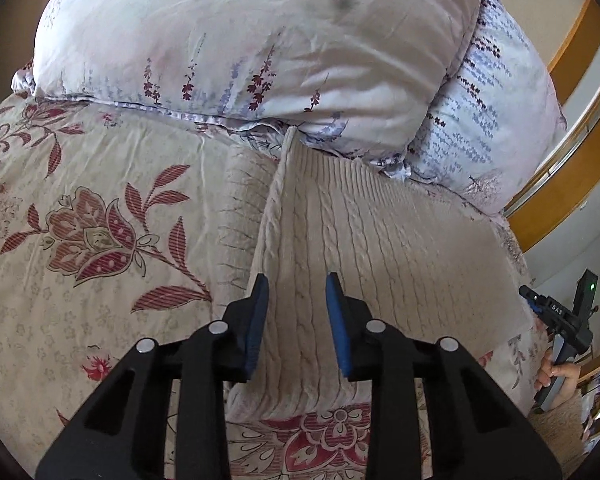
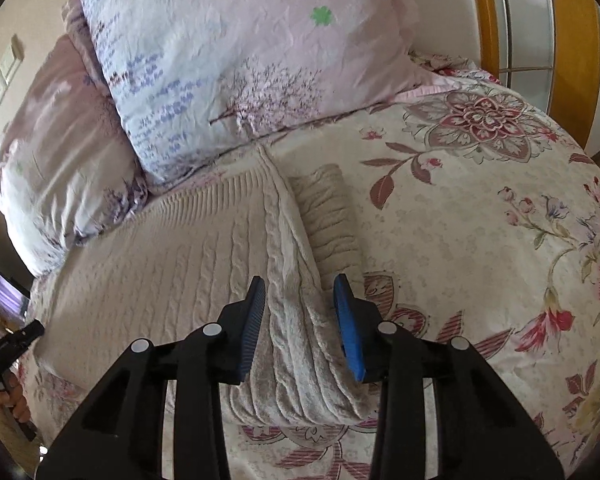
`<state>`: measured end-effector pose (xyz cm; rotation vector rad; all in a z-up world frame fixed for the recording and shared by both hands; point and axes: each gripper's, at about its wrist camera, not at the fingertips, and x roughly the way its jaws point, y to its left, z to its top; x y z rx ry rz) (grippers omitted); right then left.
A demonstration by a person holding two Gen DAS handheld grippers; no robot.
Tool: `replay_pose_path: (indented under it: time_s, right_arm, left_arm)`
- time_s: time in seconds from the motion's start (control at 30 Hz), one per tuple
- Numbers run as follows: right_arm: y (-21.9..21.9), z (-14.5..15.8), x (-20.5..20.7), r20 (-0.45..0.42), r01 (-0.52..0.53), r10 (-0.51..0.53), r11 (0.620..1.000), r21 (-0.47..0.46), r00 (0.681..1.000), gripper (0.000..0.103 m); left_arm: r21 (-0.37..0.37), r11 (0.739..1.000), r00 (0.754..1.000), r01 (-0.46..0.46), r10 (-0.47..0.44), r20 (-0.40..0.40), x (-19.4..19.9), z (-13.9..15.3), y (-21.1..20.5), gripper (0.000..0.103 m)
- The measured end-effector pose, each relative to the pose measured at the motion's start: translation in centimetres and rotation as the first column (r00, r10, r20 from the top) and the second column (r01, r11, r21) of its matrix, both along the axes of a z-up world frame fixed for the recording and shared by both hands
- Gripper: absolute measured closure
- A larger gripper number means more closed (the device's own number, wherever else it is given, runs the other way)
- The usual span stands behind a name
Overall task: Fold small clothes
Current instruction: 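Pinch the folded sweater edge with both tools and smooth it flat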
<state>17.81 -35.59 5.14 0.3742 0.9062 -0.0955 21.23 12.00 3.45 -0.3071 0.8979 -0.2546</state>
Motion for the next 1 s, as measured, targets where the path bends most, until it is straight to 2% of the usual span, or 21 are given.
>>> replay_pose_path:
  time_s: [0.03,0.07,0.17,0.37,0.7,0.93,1.0]
  right_arm:
    - [0.1,-0.3,0.1,-0.006,-0.007,0.007,1.000,-0.001,1.000,0.068]
    - [0.3,-0.4,0.2,-0.008,-0.014,0.013,1.000,-0.009,1.000,0.076]
    - [0.6,-0.7,0.1,-0.010,-0.026,0.026,0.999,-0.024,1.000,0.088]
    - [1.0,-0.4,-0.2,0.011,-0.031,0.031,0.999,-0.035,0.999,0.091]
    - [1.2,2.7,-2.7,0.103,-0.008,0.009,1.000,-0.014,0.995,0.092]
    - [1.0,1.6,-2.9,0.064,0.015,-0.014,1.000,-0.010,0.998,0.092]
    - [0.9,1.3,-2.7,0.055,0.021,-0.021,1.000,-0.004,0.998,0.092]
  left_arm:
    - [0.006,1.000,1.000,0.006,-0.006,-0.002,0.0,-0.1,-0.2,0.078]
    - [0.006,1.000,1.000,0.010,-0.010,-0.006,0.0,-0.2,-0.3,0.083]
    - [0.019,1.000,1.000,0.012,-0.011,-0.026,0.1,-0.7,-0.5,0.088]
    - [0.010,1.000,1.000,0.005,-0.005,-0.026,0.1,-1.0,-0.2,0.103]
    - [-0.050,0.998,0.999,0.030,-0.029,0.028,-1.4,0.7,1.2,0.103]
    - [-0.066,0.996,0.998,0.060,-0.058,0.038,-2.0,0.6,1.9,0.103]
    - [-0.029,0.998,0.997,0.062,-0.061,0.038,-2.0,0.5,1.3,0.103]
